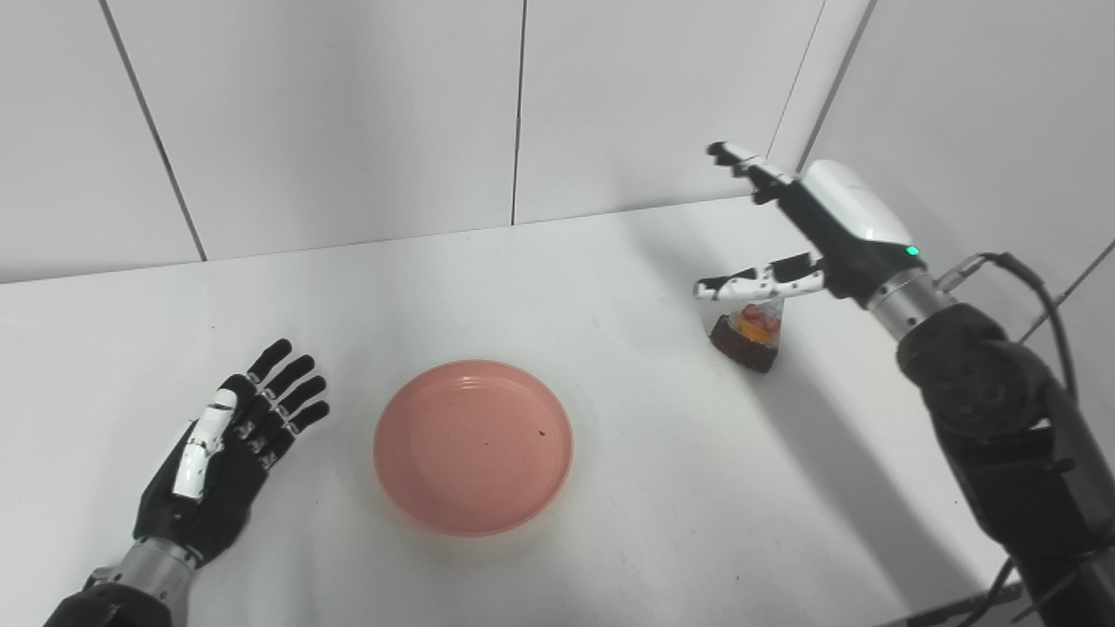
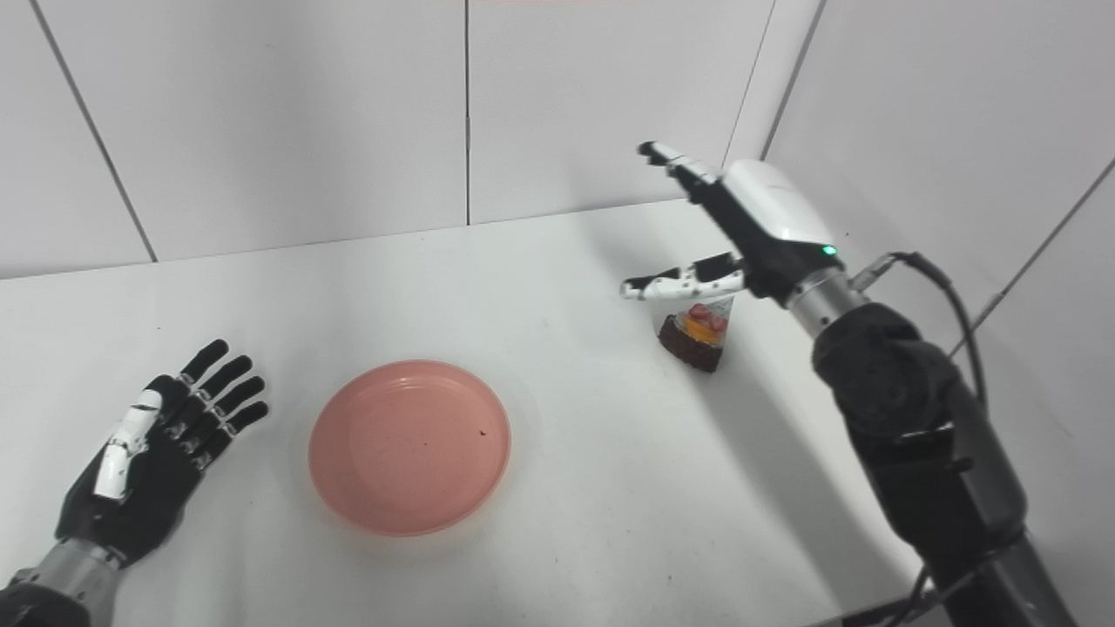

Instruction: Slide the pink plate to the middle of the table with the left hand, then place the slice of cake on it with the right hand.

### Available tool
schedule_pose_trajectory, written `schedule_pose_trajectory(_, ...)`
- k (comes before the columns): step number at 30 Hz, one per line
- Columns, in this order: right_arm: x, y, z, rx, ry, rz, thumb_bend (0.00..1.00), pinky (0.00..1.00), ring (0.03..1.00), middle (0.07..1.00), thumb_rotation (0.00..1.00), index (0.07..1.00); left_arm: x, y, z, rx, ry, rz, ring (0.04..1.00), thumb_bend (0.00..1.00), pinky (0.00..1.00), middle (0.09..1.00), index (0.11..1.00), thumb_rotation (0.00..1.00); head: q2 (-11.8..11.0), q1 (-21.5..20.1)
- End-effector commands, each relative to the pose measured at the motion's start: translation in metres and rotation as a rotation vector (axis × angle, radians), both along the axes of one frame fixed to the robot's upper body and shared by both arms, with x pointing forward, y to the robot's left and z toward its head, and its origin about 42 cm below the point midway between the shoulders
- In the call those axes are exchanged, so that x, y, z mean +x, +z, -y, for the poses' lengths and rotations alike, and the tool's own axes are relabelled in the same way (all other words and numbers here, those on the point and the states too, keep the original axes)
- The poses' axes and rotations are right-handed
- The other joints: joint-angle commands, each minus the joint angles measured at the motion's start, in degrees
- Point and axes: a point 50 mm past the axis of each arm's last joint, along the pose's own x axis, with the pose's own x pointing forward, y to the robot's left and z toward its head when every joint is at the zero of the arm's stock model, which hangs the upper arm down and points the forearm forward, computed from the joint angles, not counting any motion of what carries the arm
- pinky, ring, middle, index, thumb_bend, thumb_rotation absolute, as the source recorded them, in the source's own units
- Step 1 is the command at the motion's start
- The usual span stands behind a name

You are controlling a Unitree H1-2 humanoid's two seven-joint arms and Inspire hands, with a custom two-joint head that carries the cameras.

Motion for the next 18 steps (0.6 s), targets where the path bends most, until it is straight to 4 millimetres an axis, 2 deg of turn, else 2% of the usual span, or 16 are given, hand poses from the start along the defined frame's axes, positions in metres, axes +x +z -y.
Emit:
schedule_pose_trajectory(1, 0.001, 0.018, 0.011, -0.032, -0.02, 0.003, 1.0, 0.82, 0.892, 0.914, 0.32, 0.915, -0.016, -0.038, -0.015, 0.045, 0.033, -0.158, 0.899, 0.44, 0.87, 0.911, 0.906, 0.87, -0.08, 0.07)
schedule_pose_trajectory(7, 0.014, 0.016, 0.018, -0.087, -0.069, -0.101, 1.0, 0.82, 0.912, 0.936, 0.26, 0.914, -0.015, -0.039, -0.019, 0.047, 0.031, -0.162, 0.896, 0.44, 0.86, 0.905, 0.901, 0.88, 0.06, -0.22)
schedule_pose_trajectory(13, 0.025, 0.007, 0.027, -0.179, -0.121, -0.167, 1.0, 0.81, 0.901, 0.92, 0.29, 0.906, -0.015, -0.039, -0.023, 0.062, 0.036, -0.156, 0.893, 0.45, 0.86, 0.904, 0.899, 0.86, 0.28, -0.48)
schedule_pose_trajectory(18, 0.033, -0.006, 0.029, -0.173, -0.132, -0.21, 1.0, 0.82, 0.905, 0.924, 0.3, 0.903, -0.016, -0.038, -0.026, 0.071, 0.043, -0.155, 0.897, 0.45, 0.86, 0.911, 0.907, 0.86, 0.53, -0.42)
